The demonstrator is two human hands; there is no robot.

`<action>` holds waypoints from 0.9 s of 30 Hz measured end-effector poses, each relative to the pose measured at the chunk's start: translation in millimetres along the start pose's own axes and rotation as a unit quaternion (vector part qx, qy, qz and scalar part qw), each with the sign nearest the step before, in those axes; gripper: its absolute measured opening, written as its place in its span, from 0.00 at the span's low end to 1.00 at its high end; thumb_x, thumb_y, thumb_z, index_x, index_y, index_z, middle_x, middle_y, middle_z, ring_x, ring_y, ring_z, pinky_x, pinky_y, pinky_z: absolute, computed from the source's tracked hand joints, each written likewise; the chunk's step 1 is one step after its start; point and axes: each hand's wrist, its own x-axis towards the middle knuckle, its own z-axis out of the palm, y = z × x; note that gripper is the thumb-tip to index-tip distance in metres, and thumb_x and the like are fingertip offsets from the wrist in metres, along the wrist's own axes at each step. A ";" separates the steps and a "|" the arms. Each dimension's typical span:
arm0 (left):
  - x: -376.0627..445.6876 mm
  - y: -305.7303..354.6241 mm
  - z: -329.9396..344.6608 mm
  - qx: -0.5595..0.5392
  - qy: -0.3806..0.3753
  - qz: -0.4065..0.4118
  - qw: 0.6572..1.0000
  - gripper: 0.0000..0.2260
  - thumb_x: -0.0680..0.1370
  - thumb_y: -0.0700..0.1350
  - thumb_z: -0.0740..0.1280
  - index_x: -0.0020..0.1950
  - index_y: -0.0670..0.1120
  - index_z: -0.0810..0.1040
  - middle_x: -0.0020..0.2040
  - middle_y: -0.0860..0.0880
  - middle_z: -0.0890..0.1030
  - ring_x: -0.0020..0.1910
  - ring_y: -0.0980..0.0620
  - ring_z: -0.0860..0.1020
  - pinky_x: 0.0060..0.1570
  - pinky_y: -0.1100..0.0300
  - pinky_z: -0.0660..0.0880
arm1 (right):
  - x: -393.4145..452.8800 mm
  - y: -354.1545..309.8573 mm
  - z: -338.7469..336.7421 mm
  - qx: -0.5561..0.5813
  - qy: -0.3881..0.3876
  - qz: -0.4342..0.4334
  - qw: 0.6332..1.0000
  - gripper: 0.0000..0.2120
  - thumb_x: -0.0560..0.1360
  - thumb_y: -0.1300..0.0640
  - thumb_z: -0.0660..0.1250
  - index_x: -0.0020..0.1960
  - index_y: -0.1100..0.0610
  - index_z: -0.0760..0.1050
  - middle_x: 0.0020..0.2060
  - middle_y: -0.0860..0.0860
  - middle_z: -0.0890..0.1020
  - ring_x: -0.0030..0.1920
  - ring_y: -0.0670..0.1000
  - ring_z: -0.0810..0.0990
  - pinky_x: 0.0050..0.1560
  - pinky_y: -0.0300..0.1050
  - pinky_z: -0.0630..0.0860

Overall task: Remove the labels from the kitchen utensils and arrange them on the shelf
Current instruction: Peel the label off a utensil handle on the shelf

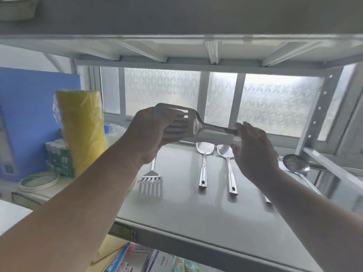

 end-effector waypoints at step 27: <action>41.3 -123.2 6.1 0.211 0.020 -0.214 0.954 0.08 0.74 0.30 0.76 0.48 0.39 0.81 0.49 0.34 0.84 0.45 0.43 0.83 0.62 0.42 0.82 | -89.3 -110.8 26.8 0.377 -0.332 0.161 0.850 0.20 0.74 0.50 0.71 0.64 0.42 0.71 0.47 0.45 0.81 0.41 0.52 0.86 0.41 0.54 0.85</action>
